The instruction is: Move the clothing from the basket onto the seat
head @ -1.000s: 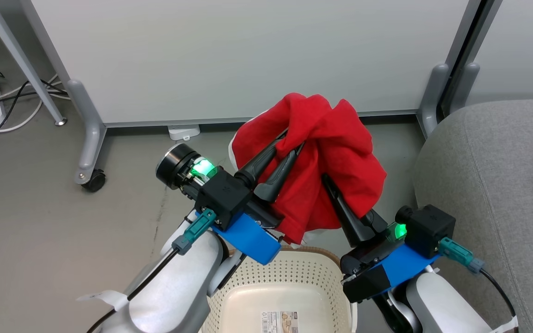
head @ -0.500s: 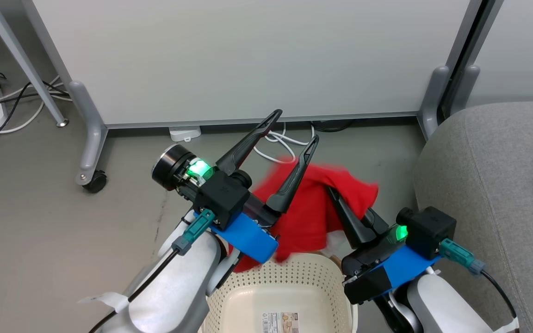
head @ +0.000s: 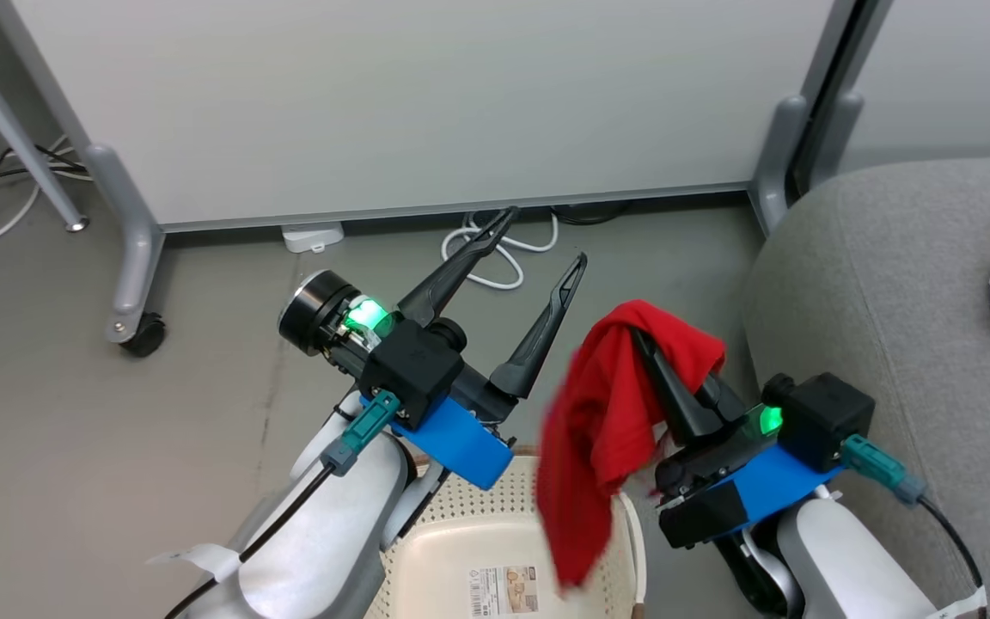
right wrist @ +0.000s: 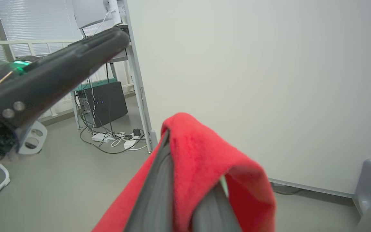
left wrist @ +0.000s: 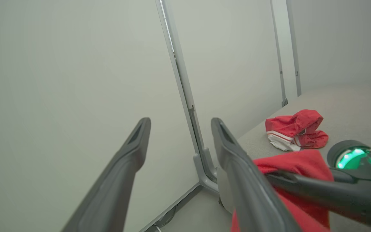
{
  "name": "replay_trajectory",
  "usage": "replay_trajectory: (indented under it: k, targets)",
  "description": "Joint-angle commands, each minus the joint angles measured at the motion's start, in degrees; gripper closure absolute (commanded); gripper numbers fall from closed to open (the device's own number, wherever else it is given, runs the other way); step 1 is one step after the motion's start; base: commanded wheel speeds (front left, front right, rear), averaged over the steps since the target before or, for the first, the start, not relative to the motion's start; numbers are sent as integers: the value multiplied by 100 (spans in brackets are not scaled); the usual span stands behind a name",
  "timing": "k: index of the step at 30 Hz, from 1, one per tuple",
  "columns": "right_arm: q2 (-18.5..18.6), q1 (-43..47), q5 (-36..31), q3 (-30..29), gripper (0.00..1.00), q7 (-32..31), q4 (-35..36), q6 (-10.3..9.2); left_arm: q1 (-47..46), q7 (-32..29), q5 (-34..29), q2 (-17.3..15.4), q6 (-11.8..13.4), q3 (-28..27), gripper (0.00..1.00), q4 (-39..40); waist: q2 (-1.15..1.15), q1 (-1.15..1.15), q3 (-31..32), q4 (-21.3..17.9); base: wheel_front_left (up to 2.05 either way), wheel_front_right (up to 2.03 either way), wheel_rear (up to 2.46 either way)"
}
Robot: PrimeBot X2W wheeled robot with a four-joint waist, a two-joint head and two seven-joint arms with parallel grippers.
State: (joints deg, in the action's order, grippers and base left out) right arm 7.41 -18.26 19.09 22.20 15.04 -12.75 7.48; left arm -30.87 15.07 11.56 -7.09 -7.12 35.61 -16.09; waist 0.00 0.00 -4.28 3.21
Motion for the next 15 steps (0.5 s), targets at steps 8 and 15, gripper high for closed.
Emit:
replay_trajectory:
  k: [8,15]
  targets:
    - [34,-109,-154,-442,100,22,233,3,-165,14,-40,-75,-37,124,0,-75,0,0,-417,-663,0,0,0]
    - [18,-73,-261,-860,100,22,448,3,-321,14,-65,-73,-30,309,0,-171,0,0,-743,-1170,0,0,0]
